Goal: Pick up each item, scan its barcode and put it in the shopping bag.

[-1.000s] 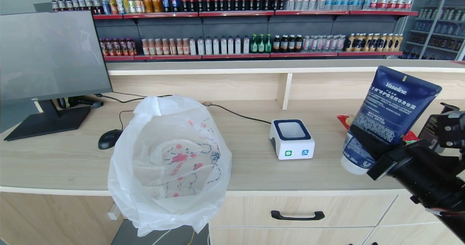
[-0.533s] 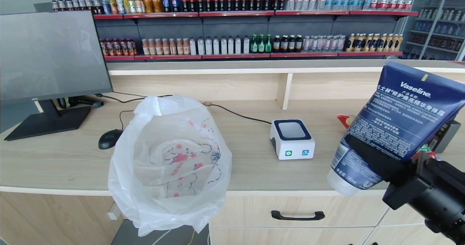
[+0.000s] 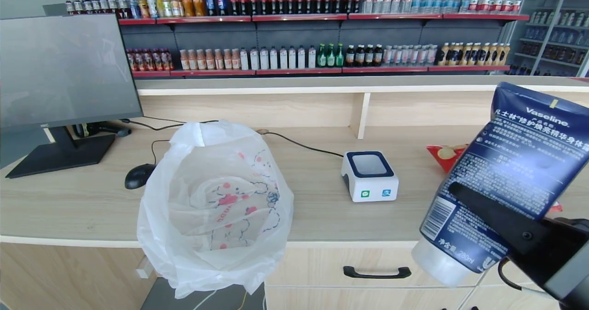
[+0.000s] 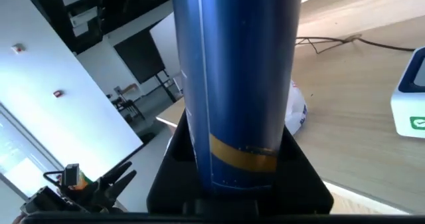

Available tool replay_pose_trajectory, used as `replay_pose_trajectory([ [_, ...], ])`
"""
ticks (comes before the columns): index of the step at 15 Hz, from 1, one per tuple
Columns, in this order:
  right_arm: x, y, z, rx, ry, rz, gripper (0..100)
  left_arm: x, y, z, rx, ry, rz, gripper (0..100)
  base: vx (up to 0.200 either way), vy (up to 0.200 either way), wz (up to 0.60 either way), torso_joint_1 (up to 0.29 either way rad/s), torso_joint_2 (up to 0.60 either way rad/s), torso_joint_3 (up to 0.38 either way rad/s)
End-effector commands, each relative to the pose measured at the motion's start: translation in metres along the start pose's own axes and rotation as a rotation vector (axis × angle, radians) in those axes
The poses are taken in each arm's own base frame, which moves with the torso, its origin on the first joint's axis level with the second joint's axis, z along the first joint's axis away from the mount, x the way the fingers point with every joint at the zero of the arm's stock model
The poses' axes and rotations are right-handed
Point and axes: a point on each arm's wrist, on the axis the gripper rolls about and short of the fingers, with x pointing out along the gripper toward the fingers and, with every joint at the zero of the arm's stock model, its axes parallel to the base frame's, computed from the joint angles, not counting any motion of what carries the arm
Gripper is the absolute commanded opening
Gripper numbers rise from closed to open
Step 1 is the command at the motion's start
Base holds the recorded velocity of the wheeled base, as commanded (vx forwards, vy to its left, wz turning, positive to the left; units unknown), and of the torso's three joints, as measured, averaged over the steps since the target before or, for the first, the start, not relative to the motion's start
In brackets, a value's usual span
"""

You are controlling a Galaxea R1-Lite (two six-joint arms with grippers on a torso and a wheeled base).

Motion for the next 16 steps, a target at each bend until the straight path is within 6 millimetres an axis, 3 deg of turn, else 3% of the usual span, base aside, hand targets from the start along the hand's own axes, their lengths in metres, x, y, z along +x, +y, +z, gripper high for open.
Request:
replay_pose_trajectory([
  [1, 0.003, 0.0, -0.007, 0.026, 0.037, 0.007, 0, 0.0, 0.0, 0.0, 0.0, 0.0, -0.001, 100, 0.0, 0.0, 0.0, 0.0, 0.0, 0.0],
  [6, 0.026, -0.009, -0.019, 0.085, 0.087, -0.024, 0, 0.0, 0.0, 0.0, 0.0, 0.0, 0.001, 100, 0.0, 0.0, 0.0, 0.0, 0.0, 0.0],
  [9, 0.038, -0.008, -0.016, 0.172, 0.062, -0.006, 0, 0.0, 0.0, 0.0, 0.0, 0.0, -0.001, 100, 0.0, 0.0, 0.0, 0.0, 0.0, 0.0],
  [12, 0.048, 0.004, -0.002, 0.346, 0.003, 0.063, 0, 0.0, 0.0, 0.0, 0.0, 0.0, -0.001, 100, 0.0, 0.0, 0.0, 0.0, 0.0, 0.0],
  [14, 0.052, 0.018, 0.019, 0.445, -0.069, 0.149, 0, 0.0, 0.0, 0.0, 0.0, 0.0, -0.001, 100, 0.0, 0.0, 0.0, 0.0, 0.0, 0.0],
  [16, 0.046, 0.031, 0.018, 0.508, -0.044, 0.205, 0, 0.0, 0.0, 0.0, 0.0, 0.0, -0.001, 100, 0.0, 0.0, 0.0, 0.0, 0.0, 0.0],
])
